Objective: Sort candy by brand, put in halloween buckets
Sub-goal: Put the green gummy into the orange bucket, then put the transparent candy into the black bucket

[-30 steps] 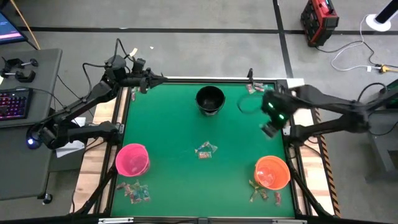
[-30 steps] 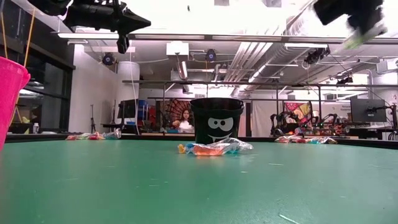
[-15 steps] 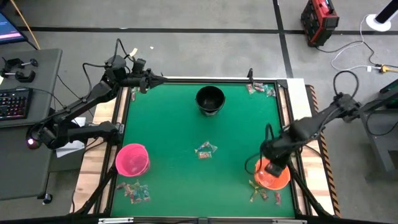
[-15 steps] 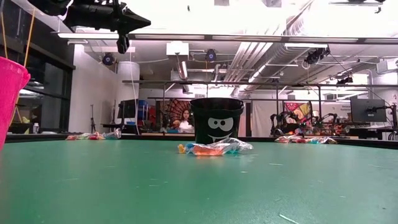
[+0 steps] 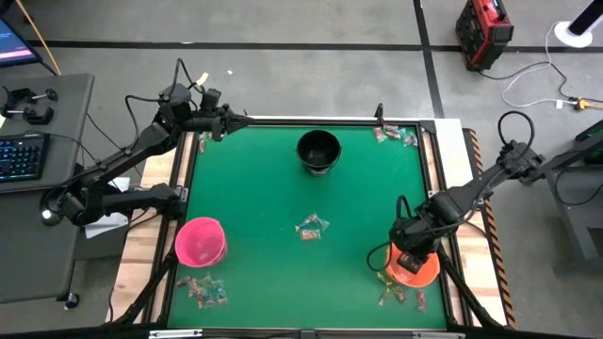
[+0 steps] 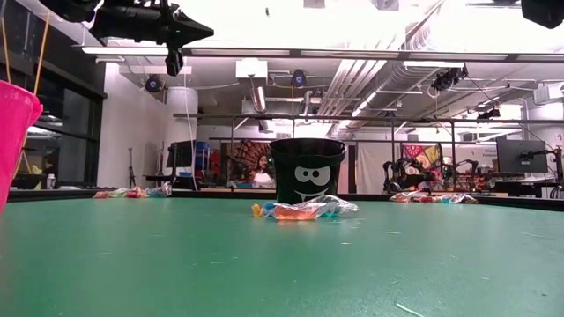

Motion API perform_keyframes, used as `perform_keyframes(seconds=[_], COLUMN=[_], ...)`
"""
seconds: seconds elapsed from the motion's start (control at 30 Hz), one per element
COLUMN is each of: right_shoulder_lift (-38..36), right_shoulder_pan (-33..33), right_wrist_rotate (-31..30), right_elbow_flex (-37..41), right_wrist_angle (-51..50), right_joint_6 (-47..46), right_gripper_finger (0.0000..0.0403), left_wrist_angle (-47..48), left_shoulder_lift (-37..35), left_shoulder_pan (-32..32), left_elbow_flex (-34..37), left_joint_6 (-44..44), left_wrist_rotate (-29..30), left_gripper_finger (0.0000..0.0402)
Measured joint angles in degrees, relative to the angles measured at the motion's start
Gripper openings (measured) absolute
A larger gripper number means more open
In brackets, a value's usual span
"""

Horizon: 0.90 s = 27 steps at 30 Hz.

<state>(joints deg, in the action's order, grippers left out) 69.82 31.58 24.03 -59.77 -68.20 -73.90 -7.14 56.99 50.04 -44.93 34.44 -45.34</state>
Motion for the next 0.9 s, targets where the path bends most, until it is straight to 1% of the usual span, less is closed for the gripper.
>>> perform_keyframes(seconds=[0.1,0.2,0.3,0.37,0.47,0.53,0.63,0.77,0.9], right_shoulder_lift=[0.0,0.0,0.0,0.0,0.1,1.3,6.0,15.3,23.8], right_shoulder_pan=[0.2,-0.5,-1.2,-1.2,-0.4,-0.1,1.6,4.4,7.4], right_wrist_rotate=[0.1,2.0,2.5,-0.1,-3.9,-4.4,-2.5,3.8,5.0], right_elbow_flex=[0.0,-0.4,-2.9,-5.6,-9.2,-11.5,-15.2,-21.4,-27.6], right_wrist_angle=[1.1,2.2,3.4,4.4,6.7,8.3,10.7,10.8,10.7], right_joint_6=[0.8,2.0,2.0,0.6,-4.2,-8.8,-12.6,-16.6,-26.9], right_gripper_finger=[0.0161,0.0211,0.0236,0.0237,0.0227,0.0218,0.0207,0.02,0.0199], left_wrist_angle=[0.0,0.0,0.0,0.0,0.0,0.0,0.0,0.0,0.0], left_shoulder_lift=[0.0,0.0,0.0,0.0,0.0,0.0,0.0,0.0,0.0], left_shoulder_pan=[0.0,0.0,0.0,0.0,0.0,0.0,0.0,0.0,0.1], left_elbow_flex=[0.0,0.0,0.0,0.0,0.0,0.0,0.0,0.0,0.0], left_joint_6=[0.0,0.0,-0.1,-0.1,-0.4,-1.5,-2.2,-1.7,-4.3], left_wrist_rotate=[0.0,0.0,0.0,0.0,0.0,0.0,0.0,0.0,0.1], left_gripper_finger=[0.0,0.0,0.0,0.0,0.0,0.0,0.0,0.0,0.0])
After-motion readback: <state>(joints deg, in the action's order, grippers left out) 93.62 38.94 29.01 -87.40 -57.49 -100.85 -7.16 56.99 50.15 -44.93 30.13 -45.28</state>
